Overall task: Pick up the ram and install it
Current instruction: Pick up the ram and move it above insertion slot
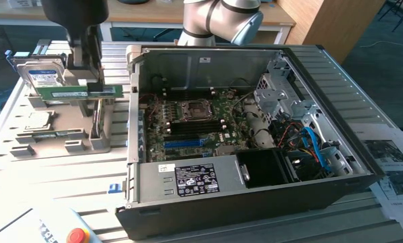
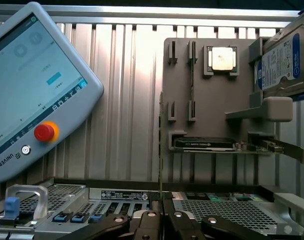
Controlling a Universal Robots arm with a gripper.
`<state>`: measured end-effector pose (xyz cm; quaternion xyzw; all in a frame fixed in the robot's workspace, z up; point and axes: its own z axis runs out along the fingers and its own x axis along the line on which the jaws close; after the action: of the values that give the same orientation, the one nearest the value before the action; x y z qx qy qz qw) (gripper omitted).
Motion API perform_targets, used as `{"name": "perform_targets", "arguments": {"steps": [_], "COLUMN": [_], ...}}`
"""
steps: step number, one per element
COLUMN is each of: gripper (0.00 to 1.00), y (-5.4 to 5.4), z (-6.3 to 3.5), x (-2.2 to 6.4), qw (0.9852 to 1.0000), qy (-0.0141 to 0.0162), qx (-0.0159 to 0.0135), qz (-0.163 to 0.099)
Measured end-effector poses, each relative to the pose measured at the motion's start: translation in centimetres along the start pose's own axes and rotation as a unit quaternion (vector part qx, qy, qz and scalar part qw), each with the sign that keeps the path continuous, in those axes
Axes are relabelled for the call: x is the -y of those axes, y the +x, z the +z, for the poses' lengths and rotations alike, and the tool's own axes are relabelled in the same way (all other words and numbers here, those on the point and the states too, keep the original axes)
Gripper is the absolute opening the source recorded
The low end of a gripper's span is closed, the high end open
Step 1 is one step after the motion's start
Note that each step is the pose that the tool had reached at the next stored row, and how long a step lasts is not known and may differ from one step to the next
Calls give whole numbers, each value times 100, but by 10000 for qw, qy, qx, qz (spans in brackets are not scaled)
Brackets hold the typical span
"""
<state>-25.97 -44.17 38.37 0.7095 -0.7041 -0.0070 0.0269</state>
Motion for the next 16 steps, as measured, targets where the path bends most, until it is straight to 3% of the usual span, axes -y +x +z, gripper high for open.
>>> {"name": "perform_targets", "arguments": {"steps": [16], "gripper": [12], "y": [81], "z": [-18], "x": [428], "qw": [10000], "qy": [-35], "qx": [0], "qz": [-1]}}
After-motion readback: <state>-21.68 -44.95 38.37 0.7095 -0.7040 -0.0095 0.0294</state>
